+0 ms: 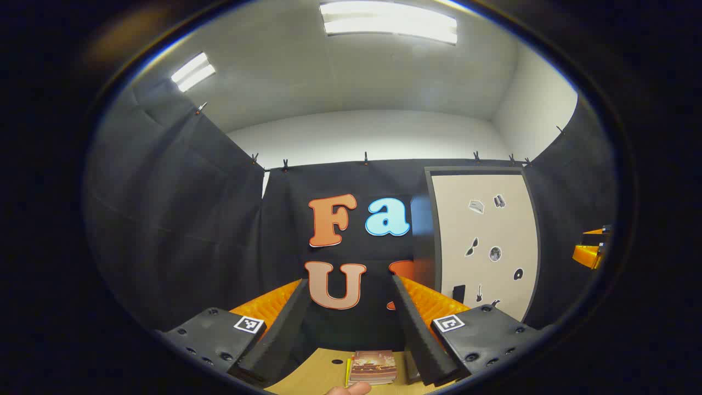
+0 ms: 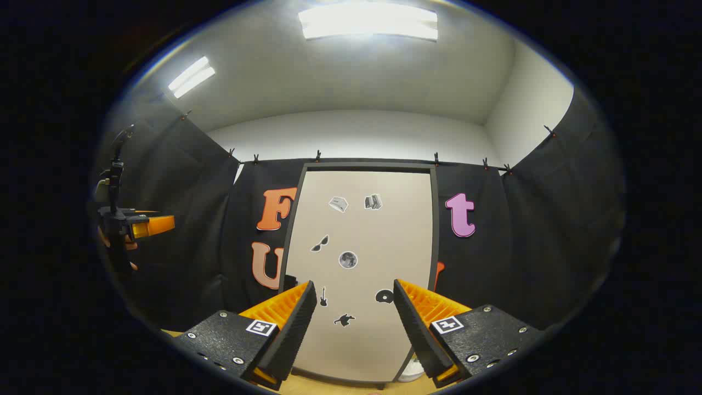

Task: Open the cabinet door with the right hand, grasp the bottle in the cabinet with the left hand and place it on the coaster, then close the cabinet door with the right hand.

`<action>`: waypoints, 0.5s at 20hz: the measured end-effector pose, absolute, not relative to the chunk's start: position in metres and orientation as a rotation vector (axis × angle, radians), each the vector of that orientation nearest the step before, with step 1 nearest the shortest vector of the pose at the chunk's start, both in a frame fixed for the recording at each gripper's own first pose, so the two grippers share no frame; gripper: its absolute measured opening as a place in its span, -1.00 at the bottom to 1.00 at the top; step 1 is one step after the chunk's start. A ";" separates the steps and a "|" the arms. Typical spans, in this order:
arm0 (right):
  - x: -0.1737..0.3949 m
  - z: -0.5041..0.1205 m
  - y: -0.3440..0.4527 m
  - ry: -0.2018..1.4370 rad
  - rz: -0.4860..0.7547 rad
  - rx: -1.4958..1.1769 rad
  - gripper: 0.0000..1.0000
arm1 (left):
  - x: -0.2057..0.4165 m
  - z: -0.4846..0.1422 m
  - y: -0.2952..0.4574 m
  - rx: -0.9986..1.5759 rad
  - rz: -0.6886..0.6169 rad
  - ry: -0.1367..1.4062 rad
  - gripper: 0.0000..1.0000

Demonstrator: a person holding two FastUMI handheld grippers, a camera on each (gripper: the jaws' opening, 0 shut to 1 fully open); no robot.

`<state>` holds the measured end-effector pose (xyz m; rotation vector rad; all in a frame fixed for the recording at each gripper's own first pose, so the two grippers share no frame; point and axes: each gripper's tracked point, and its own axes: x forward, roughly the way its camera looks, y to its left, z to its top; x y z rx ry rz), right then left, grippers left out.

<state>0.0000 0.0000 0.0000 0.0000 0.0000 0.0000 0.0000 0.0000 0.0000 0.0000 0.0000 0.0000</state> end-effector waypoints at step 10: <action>0.005 -0.004 0.016 -0.011 0.040 0.002 0.77 | 0.004 -0.013 -0.003 -0.015 -0.014 0.009 0.93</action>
